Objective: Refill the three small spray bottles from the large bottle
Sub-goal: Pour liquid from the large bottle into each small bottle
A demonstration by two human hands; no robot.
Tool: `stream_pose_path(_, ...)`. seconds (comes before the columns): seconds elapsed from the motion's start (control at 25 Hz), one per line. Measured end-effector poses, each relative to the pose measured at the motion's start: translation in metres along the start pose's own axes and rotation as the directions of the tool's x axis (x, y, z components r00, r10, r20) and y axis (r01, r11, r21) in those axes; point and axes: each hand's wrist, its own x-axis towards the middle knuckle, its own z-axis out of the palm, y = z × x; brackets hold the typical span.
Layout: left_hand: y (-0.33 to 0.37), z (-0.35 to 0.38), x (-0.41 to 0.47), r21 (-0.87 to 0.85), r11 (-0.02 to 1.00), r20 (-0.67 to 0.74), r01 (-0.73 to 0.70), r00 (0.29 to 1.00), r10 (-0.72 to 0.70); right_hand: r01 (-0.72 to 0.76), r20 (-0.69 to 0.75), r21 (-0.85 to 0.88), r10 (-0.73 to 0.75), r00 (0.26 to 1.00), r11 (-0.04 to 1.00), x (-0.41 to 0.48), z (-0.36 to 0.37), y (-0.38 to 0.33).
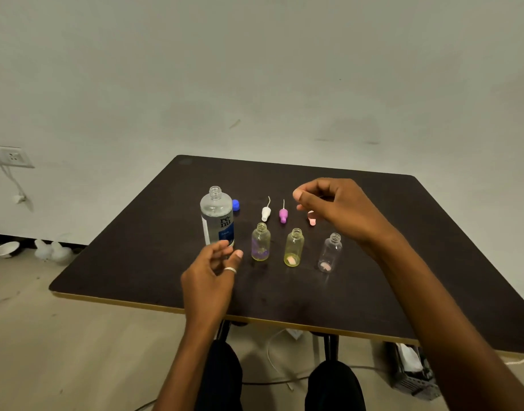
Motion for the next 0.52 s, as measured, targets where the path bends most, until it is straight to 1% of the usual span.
stream_pose_path(0.08,-0.004,-0.004,0.011,0.015,1.0,-0.038,0.012,0.999,-0.011,-0.013,-0.056,0.028,0.015,0.998,1.0,-0.002,0.016,-0.001)
stream_pose_path(0.2,-0.015,-0.005,0.018,0.095,0.995,-0.042,0.018,0.999,-0.014,-0.022,-0.122,-0.005,0.022,0.992,1.0,0.004,0.05,0.001)
stream_pose_path(0.24,-0.021,-0.005,0.019,0.123,0.992,-0.036,0.016,0.999,-0.012,-0.017,-0.117,-0.018,0.015,0.993,1.0,0.008,0.063,0.002)
stream_pose_path(0.36,-0.035,-0.004,0.018,0.185,0.983,-0.015,0.006,1.0,-0.003,0.007,-0.04,-0.111,-0.011,0.999,0.994,0.022,0.102,0.002)
stream_pose_path(0.52,-0.04,-0.004,0.018,0.195,0.98,-0.024,-0.034,0.999,0.04,-0.024,0.041,-0.244,0.035,0.999,0.969,0.044,0.138,-0.001)
